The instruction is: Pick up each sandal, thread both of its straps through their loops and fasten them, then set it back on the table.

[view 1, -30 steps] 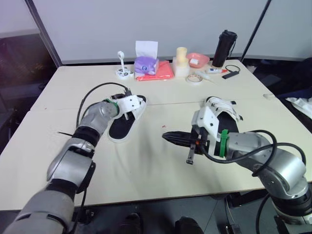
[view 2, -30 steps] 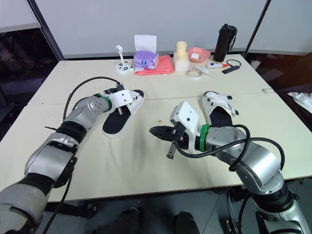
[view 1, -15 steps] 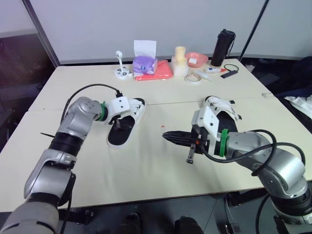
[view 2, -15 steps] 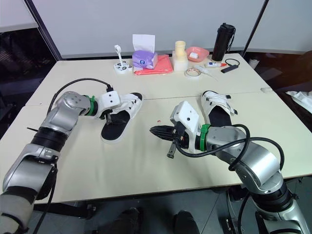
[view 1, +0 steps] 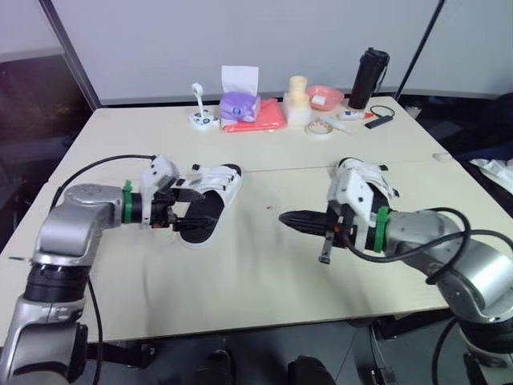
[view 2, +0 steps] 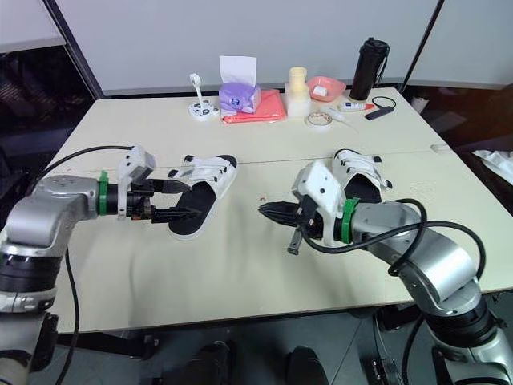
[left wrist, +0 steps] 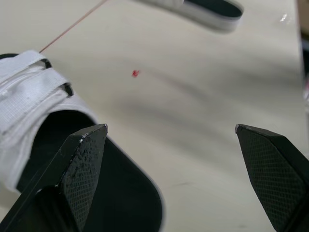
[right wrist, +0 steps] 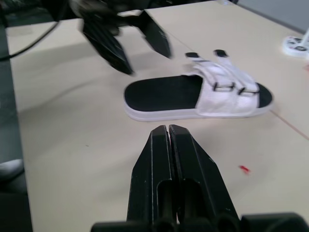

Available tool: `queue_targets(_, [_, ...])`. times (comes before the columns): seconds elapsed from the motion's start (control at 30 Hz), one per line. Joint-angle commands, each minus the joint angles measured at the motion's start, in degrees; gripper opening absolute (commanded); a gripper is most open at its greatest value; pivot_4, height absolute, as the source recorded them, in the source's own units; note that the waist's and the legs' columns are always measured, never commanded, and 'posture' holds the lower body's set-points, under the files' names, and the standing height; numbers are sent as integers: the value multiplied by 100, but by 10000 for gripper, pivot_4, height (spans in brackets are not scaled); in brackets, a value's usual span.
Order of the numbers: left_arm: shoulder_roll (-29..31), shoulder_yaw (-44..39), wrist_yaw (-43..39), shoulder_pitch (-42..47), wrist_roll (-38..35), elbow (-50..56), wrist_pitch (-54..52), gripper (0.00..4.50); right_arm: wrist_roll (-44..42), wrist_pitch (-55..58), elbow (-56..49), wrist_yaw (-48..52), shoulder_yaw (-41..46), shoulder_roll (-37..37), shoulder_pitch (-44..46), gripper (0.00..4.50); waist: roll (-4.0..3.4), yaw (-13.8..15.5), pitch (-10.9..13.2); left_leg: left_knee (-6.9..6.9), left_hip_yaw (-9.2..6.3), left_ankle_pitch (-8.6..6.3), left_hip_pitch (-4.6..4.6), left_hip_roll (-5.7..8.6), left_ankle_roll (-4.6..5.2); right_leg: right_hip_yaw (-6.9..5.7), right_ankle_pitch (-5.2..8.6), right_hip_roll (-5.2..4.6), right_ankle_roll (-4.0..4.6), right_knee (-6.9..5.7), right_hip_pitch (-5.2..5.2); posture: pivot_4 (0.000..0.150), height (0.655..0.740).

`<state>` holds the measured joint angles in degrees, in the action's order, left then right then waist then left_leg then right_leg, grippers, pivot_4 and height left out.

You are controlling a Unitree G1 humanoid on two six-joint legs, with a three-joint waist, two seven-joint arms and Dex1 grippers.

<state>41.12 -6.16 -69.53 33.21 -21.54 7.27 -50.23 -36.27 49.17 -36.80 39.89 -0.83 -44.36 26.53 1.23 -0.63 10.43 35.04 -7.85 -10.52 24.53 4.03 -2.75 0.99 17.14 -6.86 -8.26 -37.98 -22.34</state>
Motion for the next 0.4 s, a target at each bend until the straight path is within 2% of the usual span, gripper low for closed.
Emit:
queue_targets(0.03, [11,-502,337,-359,-552,524,-367,44039,-3,-107,-29,111,527,-306,-103,0,-1,-4,1,1,0,0,0,0,0,0,0,-1,1,2,2,1500,7400])
queue_targets(0.17, [-3,-809,645,-1043,-963,1044,-490,44039,50,-128,195,330,1006,-809,-288,0,-4,-6,4,-4,5,-1,-1,-3,0,8,0,-4,3,3,-3,1500,7400])
queue_targets(0.4, [-208,-1152,1323,-1457,-1730,1718,-728,44039,291,-472,671,785,1369,-1367,-761,0,-5,15,4,-4,10,-1,0,-9,-1,8,7,-6,24,25,5,1500,7400])
